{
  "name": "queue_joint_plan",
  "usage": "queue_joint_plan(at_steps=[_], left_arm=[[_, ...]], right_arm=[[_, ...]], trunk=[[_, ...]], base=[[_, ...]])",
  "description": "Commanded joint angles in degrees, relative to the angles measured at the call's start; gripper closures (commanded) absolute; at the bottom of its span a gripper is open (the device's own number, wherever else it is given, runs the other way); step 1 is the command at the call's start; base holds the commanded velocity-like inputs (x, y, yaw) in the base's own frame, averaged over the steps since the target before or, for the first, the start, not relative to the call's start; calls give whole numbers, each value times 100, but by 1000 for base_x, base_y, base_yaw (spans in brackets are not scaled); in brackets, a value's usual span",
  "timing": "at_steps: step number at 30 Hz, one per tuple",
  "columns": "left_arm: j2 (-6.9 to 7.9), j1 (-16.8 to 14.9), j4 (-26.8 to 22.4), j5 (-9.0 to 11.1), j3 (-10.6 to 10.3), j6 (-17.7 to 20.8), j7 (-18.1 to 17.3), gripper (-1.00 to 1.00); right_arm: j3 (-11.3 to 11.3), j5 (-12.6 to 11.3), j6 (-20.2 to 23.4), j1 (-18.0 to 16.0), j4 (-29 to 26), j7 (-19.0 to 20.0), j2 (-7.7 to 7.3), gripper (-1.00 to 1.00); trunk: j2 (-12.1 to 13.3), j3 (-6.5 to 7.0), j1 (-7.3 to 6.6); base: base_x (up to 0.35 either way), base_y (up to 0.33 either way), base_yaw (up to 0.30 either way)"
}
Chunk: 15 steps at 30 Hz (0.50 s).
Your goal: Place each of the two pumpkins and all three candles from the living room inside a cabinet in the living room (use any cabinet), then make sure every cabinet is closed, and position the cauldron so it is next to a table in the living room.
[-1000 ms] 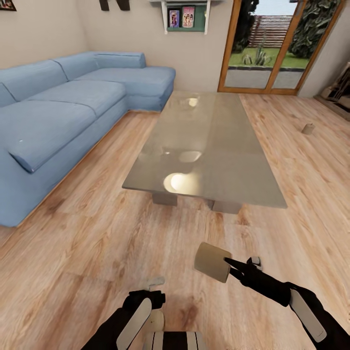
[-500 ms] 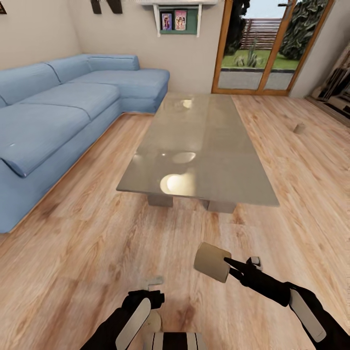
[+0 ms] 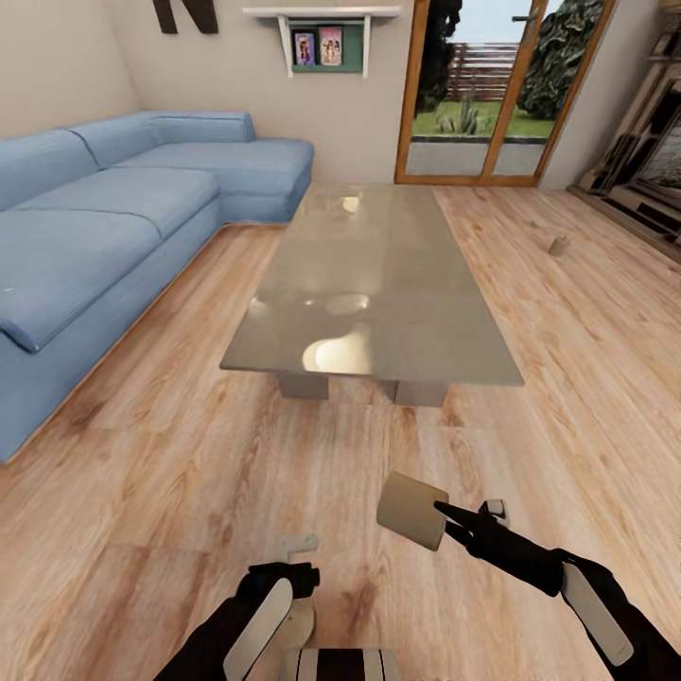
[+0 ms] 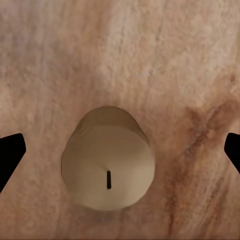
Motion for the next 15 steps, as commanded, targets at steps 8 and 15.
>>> queue_joint_plan(at_steps=[8, 15], left_arm=[[4, -4, -10, 57, -13, 2, 59, -100], [4, -4, -9, 56, -13, 2, 65, -100]], right_arm=[[12, -49, 41, -3, 7, -8, 1, 100], [12, -46, 41, -3, 7, -8, 3, 100]], trunk=[[-2, 21, -2], [-2, 23, -2]], base=[[-54, 50, -88], [-5, 5, -8]])
